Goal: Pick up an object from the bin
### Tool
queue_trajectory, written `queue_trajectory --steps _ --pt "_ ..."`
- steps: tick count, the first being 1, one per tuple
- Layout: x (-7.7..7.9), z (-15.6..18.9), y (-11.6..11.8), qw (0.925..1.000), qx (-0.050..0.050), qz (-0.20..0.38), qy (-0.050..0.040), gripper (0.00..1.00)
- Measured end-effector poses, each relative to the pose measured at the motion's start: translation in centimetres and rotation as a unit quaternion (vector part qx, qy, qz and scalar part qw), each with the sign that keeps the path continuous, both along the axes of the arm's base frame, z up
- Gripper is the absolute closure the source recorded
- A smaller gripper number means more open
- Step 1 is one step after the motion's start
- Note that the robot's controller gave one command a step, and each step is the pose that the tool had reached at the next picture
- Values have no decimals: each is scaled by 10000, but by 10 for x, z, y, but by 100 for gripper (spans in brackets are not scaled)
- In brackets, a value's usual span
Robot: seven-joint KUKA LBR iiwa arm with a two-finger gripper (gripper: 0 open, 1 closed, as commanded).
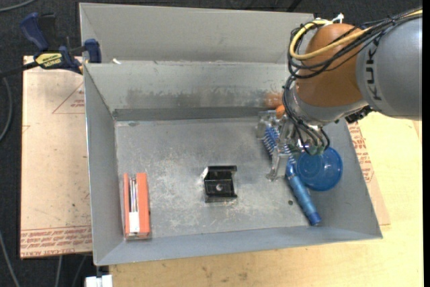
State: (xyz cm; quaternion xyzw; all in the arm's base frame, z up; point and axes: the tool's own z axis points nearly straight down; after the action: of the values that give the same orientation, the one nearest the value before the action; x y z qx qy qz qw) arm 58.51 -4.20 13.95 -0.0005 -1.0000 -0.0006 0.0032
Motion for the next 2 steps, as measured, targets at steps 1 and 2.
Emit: queue_trajectory --steps 1,2 --pt "2 5 0 10000 -3 4 -39 0" --pt "-6 -30 24 9995 -7 305 -54 0"
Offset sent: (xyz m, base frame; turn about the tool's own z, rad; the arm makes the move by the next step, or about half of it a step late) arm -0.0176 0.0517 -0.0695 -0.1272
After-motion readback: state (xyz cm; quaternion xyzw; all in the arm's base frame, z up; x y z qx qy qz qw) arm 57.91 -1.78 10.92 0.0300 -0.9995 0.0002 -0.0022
